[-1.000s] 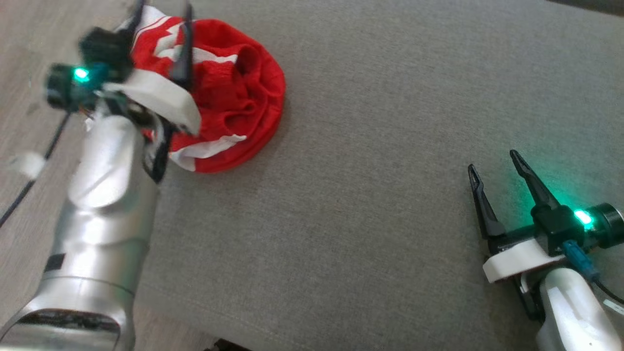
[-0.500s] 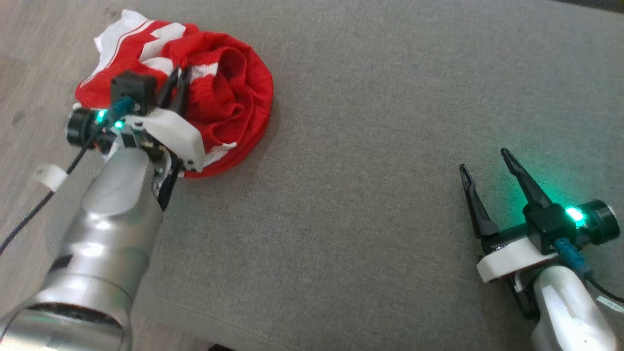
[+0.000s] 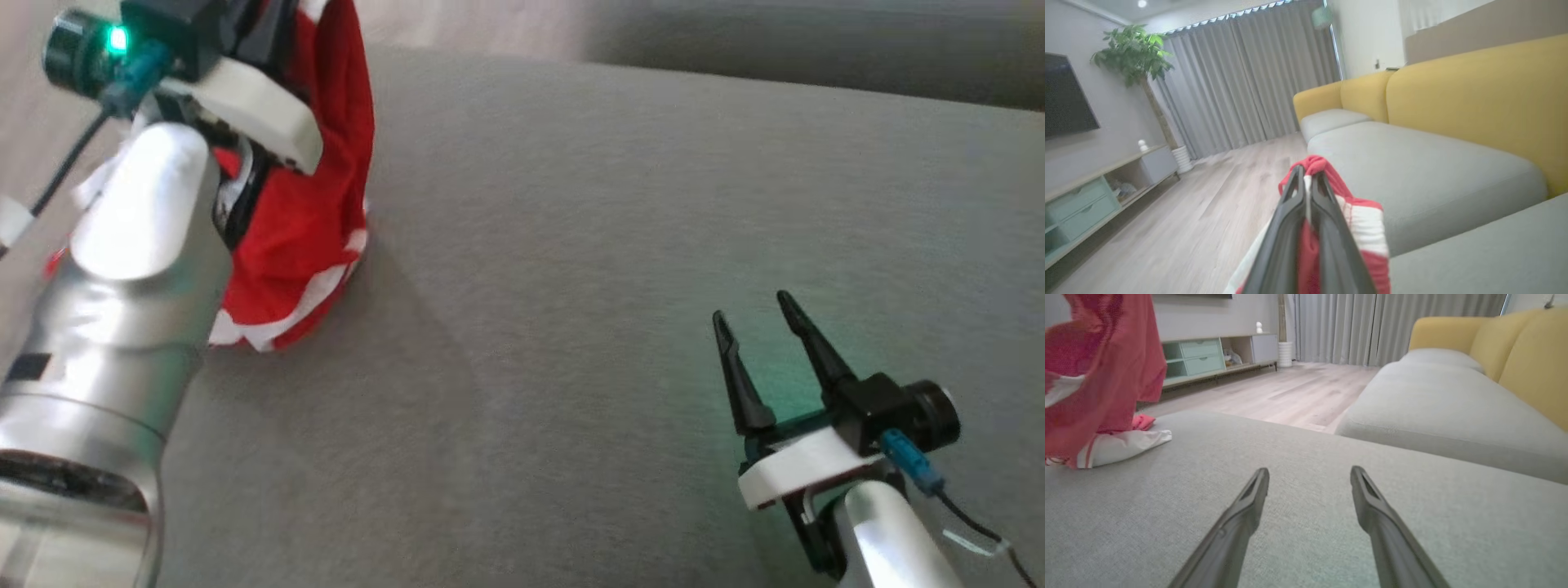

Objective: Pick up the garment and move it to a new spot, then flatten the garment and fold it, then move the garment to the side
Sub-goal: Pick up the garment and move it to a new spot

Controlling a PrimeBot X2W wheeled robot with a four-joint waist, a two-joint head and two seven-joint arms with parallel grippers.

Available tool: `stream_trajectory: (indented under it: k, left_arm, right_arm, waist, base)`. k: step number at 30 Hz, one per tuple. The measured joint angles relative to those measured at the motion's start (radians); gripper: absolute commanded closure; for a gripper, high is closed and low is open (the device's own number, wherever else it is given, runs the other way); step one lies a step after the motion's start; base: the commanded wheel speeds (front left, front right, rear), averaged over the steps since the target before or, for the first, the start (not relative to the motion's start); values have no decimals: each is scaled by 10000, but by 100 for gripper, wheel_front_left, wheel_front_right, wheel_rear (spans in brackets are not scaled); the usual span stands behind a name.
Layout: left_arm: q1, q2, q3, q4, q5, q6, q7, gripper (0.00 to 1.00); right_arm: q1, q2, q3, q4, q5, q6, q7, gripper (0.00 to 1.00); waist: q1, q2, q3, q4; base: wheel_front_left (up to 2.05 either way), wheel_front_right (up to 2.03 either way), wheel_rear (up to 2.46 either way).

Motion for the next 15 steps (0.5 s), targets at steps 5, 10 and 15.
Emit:
stream_trajectory:
  k: [5, 10, 15]
  left_arm:
    - [-261, 132, -245, -1475, -203, 2, 504, 100]
    - [-801, 178, -23, -2940, -435, 410, 807, 100]
    - [-948, 205, -2, -3649, -558, 506, 1216, 100]
  right_arm:
    - [204, 81, 140, -128, 226, 0, 2, 0]
    - [228, 109, 178, -458, 1555, 0, 2, 0]
    - [156, 125, 207, -644, 1996, 0, 2, 0]
  waist:
    - [1, 0, -465, -1364]
    - [1, 0, -669, -2915]
    - [2, 0, -628, -4141]
  base:
    - [0, 0, 0]
    - [0, 0, 0]
    - [0, 0, 0]
